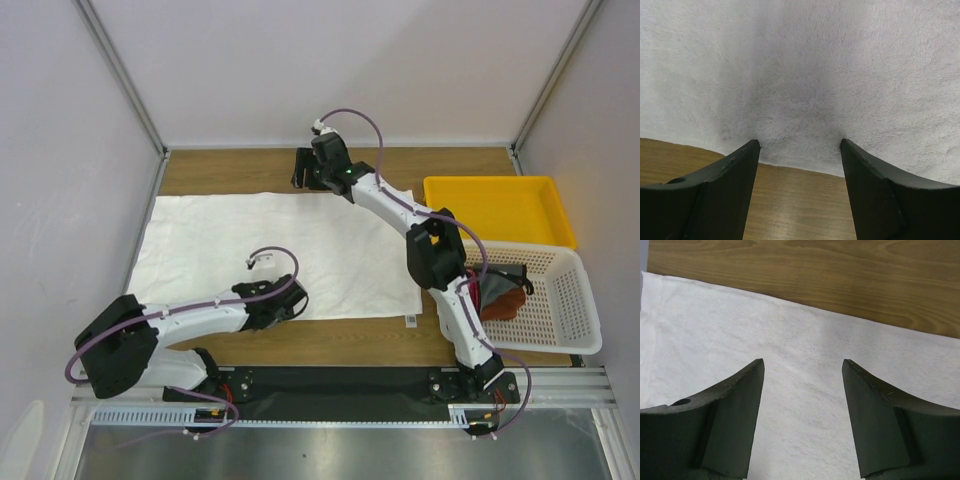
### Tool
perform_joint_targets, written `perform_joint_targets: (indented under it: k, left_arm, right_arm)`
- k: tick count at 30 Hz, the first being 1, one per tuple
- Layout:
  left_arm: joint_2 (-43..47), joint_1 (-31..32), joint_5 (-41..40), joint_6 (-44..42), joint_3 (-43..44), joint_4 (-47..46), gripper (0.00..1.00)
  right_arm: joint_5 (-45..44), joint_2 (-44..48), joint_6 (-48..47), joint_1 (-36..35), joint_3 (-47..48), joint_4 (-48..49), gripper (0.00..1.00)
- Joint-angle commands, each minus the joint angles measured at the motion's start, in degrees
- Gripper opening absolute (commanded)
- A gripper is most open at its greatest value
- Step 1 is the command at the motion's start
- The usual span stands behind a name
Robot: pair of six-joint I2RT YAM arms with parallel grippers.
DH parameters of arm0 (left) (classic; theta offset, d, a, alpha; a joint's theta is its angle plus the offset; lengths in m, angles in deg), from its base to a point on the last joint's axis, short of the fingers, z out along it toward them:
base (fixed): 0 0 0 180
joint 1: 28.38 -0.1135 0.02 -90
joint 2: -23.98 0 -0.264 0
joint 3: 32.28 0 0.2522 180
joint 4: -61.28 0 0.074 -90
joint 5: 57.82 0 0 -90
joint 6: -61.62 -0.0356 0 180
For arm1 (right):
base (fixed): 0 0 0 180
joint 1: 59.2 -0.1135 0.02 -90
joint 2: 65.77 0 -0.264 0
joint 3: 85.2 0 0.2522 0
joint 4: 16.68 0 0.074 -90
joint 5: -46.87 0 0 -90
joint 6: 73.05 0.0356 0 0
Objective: Fold and stack the towels
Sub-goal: Fold the towel
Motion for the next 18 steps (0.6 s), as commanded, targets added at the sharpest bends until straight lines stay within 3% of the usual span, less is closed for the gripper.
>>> perform_joint_targets:
  k: [1,12,18]
  left_arm:
    - [0.7,0.6,-1.4,2.2,-0.8,-0.8,0.71]
    - [2.7,0.7,1.6,2.2,-7.0,-5.3,0.58]
    - [4.0,0.9,3.2,2.6,-9.3,-6.3,0.57]
  right_arm:
    - [0.5,-3.7,3.1,-1.9,5.1,1.8,0.69]
    - [-1.3,-15.1,6.5,-4.7,17.3,4.5,0.69]
    - [-4.2,-17.6,7.5,-5.3,18.7,6.0,0.68]
